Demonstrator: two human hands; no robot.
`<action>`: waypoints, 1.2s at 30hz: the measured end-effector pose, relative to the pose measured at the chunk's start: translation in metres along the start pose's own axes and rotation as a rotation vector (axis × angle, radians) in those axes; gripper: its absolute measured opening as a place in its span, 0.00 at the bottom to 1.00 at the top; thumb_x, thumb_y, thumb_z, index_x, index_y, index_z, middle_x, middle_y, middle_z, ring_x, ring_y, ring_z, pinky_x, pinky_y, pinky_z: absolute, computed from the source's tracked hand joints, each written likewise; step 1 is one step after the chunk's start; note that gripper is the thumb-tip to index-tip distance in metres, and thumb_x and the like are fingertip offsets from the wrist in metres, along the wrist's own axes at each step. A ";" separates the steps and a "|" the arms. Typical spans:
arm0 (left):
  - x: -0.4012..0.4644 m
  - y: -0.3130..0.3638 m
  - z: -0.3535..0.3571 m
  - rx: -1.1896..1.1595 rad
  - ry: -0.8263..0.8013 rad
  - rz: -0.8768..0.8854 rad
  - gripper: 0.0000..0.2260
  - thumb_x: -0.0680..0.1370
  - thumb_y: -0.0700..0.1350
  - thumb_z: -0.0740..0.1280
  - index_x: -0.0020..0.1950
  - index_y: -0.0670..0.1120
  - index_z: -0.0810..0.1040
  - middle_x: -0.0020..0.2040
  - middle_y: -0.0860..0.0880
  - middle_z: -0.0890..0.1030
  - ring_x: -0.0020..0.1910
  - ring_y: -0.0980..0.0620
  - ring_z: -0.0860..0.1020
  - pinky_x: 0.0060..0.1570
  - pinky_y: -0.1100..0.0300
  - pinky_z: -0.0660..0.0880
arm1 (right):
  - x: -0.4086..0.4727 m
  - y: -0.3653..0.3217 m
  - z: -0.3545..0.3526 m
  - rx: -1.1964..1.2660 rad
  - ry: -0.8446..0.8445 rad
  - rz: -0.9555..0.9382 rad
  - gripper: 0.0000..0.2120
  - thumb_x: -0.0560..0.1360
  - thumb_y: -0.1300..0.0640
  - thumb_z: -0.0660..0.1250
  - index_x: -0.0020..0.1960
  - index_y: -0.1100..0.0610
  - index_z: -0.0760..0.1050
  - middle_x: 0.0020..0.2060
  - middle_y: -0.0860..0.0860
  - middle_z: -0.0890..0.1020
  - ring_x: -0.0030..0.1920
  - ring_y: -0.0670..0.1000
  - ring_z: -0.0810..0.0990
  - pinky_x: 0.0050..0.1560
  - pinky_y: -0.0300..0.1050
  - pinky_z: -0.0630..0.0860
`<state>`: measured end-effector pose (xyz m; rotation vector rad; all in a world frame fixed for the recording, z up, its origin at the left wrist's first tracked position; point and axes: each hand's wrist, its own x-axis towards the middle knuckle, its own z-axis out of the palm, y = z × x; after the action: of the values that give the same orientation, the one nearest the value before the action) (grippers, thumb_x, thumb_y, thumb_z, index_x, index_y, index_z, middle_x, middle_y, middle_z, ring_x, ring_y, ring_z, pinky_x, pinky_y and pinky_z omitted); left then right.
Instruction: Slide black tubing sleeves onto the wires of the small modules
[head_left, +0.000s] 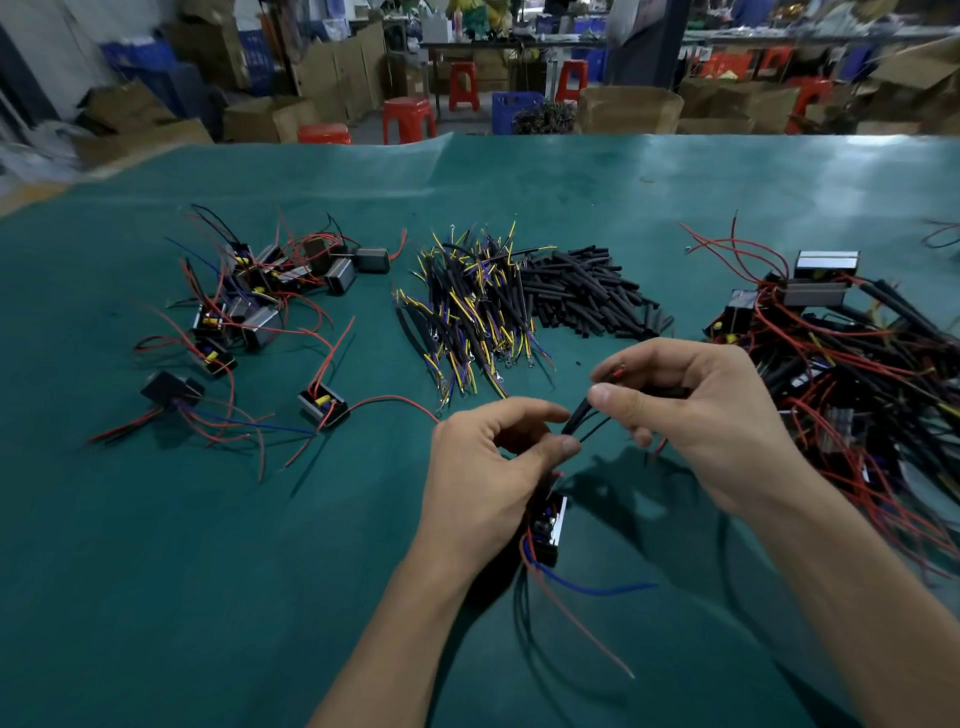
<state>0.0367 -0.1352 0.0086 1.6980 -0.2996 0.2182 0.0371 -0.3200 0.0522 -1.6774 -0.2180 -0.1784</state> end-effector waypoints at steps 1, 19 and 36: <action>0.000 0.000 -0.001 0.007 -0.008 0.008 0.08 0.70 0.39 0.80 0.47 0.49 0.87 0.34 0.53 0.83 0.33 0.59 0.78 0.37 0.68 0.74 | 0.000 0.000 -0.001 -0.004 -0.004 0.007 0.10 0.64 0.52 0.79 0.43 0.54 0.85 0.32 0.52 0.84 0.30 0.45 0.78 0.29 0.38 0.73; 0.001 0.000 0.002 0.157 0.026 0.075 0.02 0.72 0.45 0.72 0.39 0.50 0.81 0.38 0.55 0.80 0.39 0.58 0.77 0.42 0.69 0.70 | 0.001 -0.004 -0.001 -0.026 0.167 -0.125 0.03 0.69 0.55 0.77 0.41 0.54 0.86 0.33 0.53 0.86 0.29 0.45 0.76 0.29 0.39 0.75; 0.001 0.004 0.000 -0.053 0.032 -0.064 0.10 0.81 0.35 0.67 0.49 0.51 0.80 0.34 0.52 0.84 0.35 0.58 0.82 0.33 0.72 0.74 | 0.006 0.000 -0.005 0.255 0.152 -0.041 0.06 0.76 0.68 0.70 0.52 0.62 0.82 0.49 0.59 0.87 0.44 0.54 0.87 0.44 0.39 0.81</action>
<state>0.0362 -0.1362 0.0129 1.6474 -0.2250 0.1881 0.0431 -0.3247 0.0547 -1.3997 -0.1538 -0.2956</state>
